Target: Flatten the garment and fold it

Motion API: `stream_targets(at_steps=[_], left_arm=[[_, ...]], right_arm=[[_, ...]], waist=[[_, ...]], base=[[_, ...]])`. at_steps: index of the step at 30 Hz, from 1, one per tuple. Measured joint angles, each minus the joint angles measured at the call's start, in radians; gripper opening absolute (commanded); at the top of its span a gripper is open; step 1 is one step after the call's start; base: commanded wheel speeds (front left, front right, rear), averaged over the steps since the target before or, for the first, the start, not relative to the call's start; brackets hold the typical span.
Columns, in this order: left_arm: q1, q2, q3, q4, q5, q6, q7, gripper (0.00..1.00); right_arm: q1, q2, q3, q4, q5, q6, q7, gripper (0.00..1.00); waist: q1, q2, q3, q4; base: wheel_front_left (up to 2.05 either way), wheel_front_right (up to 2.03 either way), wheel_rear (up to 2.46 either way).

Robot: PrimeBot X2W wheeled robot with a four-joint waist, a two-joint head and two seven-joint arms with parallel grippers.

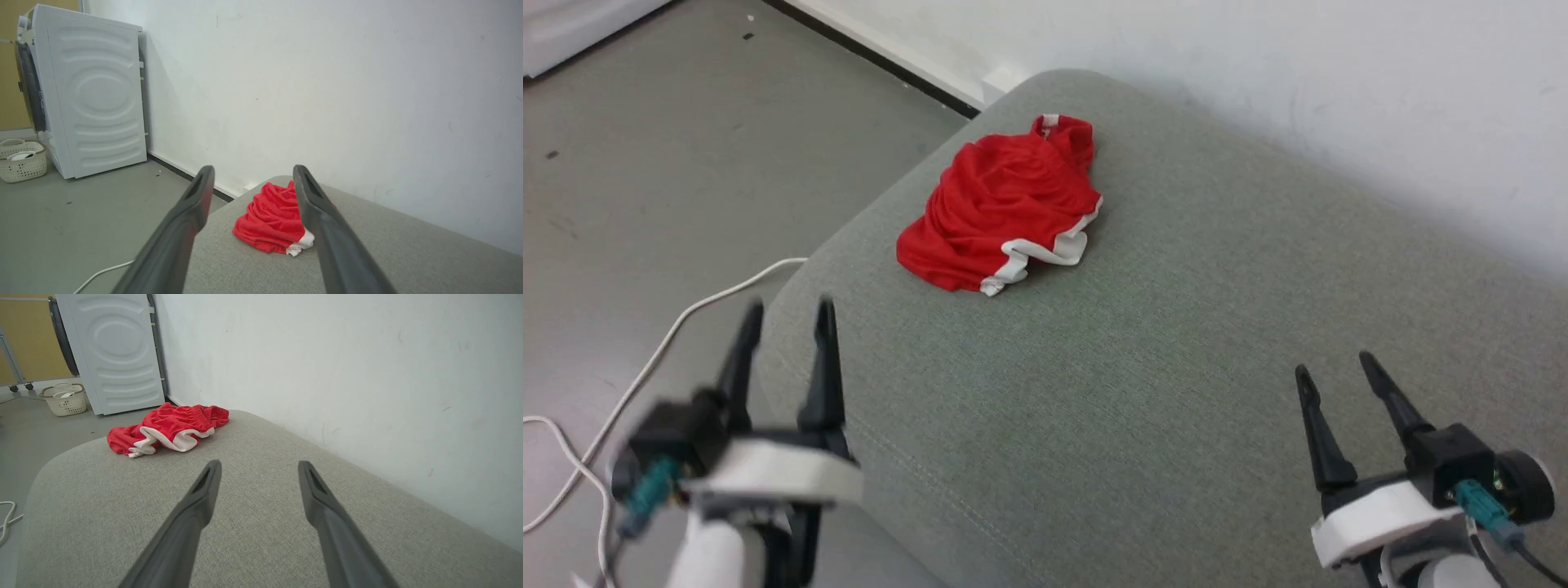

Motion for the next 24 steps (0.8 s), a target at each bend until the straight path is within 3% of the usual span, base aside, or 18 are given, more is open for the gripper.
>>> stream_targets(at_steps=[5, 11, 15, 20, 24], left_arm=[[-0.164, 0.029, 0.016, -0.114, -0.004, 0.017, 0.113, 1.0], [-0.365, 0.056, 0.029, -0.14, -0.042, 0.017, 0.222, 1.0], [-0.504, 0.099, 0.048, -0.086, -0.077, 0.005, 0.292, 1.0], [-0.635, 0.193, 0.057, 0.02, -0.096, -0.032, 0.412, 1.0], [-0.744, 0.212, 0.06, 0.118, -0.152, -0.046, 0.486, 1.0]], right_arm=[[-0.028, 0.0, -0.015, -0.083, -0.047, 0.0, 0.045, 1.0], [-0.046, -0.043, -0.013, -0.215, -0.066, 0.0, 0.125, 1.0], [-0.083, -0.103, 0.002, -0.29, -0.064, 0.0, 0.176, 1.0], [-0.129, -0.156, 0.026, -0.369, -0.051, 0.0, 0.229, 1.0], [-0.147, -0.183, 0.021, -0.411, -0.039, 0.0, 0.257, 1.0]], waist=[[0.0001, 0.0, 0.046, -0.017], [0.0001, 0.0, 0.129, -0.04], [0.0002, 0.0, 0.198, -0.06], [0.0002, -0.0001, 0.288, -0.095], [0.0003, -0.0001, 0.36, -0.125]], base=[[0.0, 0.0, 0.0], [0.0, 0.0, 0.0], [0.0, 0.0, 0.0], [0.0, 0.0, 0.0], [0.0, 0.0, 0.0]])
